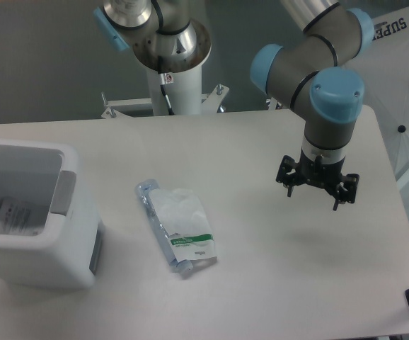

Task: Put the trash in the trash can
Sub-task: 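Move the gripper toward the white plastic bag with green label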

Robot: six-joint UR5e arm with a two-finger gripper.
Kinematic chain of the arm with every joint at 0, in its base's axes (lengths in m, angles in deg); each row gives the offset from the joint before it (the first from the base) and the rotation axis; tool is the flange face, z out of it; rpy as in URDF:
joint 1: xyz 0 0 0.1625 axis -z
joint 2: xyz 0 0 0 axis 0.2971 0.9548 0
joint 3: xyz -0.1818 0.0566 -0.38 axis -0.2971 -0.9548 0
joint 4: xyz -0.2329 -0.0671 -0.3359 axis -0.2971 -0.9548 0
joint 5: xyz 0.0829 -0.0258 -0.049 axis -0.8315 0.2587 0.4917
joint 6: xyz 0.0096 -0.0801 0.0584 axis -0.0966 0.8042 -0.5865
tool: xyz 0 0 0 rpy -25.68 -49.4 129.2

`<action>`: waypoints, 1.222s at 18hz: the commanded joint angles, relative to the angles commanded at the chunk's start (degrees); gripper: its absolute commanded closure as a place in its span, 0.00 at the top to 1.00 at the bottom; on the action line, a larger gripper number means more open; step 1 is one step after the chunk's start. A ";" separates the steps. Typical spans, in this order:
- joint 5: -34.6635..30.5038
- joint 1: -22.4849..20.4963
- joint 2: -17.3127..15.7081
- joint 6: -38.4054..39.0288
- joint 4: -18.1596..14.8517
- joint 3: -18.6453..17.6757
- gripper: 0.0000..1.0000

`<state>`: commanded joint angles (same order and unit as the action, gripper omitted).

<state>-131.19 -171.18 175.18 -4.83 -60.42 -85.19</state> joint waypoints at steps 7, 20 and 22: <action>-0.17 0.00 -0.09 0.18 -0.09 -0.70 1.00; 2.99 7.90 -3.87 10.25 4.48 -11.87 1.00; 2.90 11.06 -3.87 17.98 4.48 -11.78 1.00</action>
<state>-128.29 -160.12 171.32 13.15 -55.94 -96.97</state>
